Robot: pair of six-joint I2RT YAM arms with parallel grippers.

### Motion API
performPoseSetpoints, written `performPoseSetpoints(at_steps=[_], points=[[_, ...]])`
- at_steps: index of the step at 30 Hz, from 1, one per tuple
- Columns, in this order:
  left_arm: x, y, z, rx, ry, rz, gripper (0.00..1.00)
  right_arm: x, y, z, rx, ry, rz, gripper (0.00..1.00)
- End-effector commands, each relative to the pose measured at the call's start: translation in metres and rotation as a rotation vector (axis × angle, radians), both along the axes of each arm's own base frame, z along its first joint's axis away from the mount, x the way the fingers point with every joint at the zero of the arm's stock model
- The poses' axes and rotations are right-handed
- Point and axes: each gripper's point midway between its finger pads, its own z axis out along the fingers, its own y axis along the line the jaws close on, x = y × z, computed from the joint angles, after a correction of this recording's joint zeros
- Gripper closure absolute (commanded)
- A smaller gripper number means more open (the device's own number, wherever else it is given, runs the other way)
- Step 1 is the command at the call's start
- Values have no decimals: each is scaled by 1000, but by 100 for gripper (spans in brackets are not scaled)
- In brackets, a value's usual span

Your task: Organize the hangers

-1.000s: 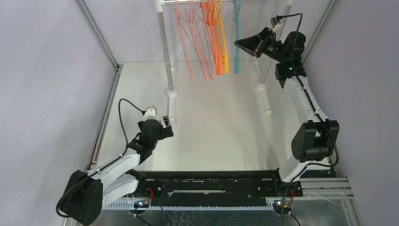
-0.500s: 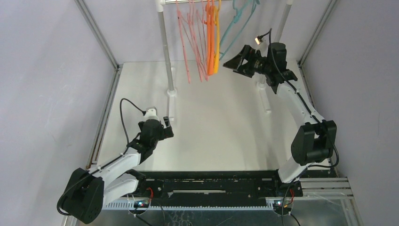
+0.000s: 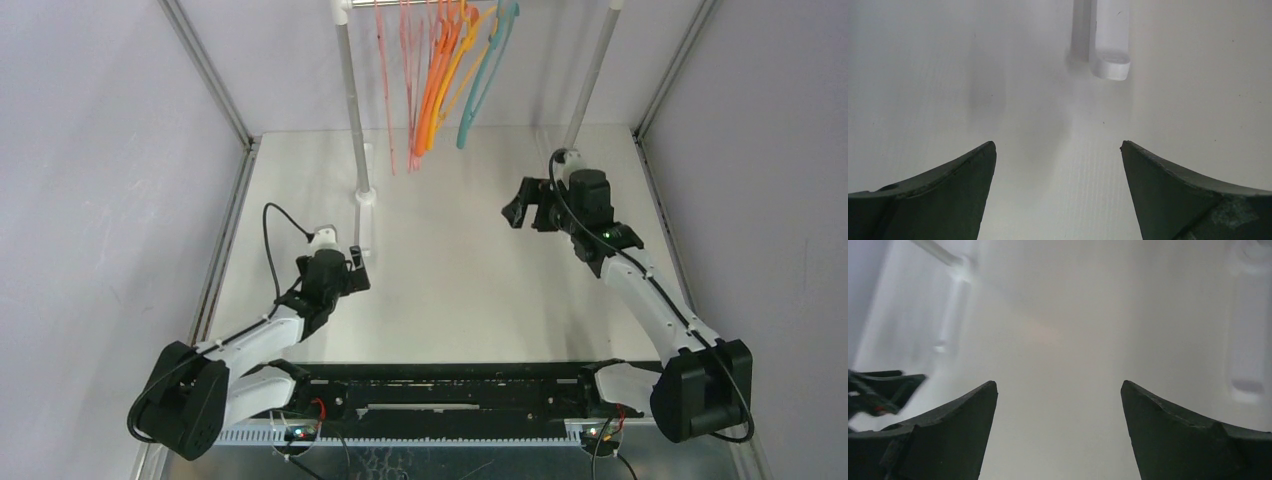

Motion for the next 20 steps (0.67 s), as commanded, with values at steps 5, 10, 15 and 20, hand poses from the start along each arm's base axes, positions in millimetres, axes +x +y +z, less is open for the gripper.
performPoseSetpoints(at_steps=[5,10,15,20], points=[[22,-7,29,-18,-88,-5,1,-2,-48,-52,-128,-42,-126,0],[21,-5,32,-9,-102,-9,1,-11,-52,-71,-147,-65,-129,0],[22,-8,32,-13,-103,-17,1,-10,-61,-76,-185,-77,-176,0],[22,-8,34,-15,-109,-19,0,-9,-65,-82,-193,-54,-200,0]])
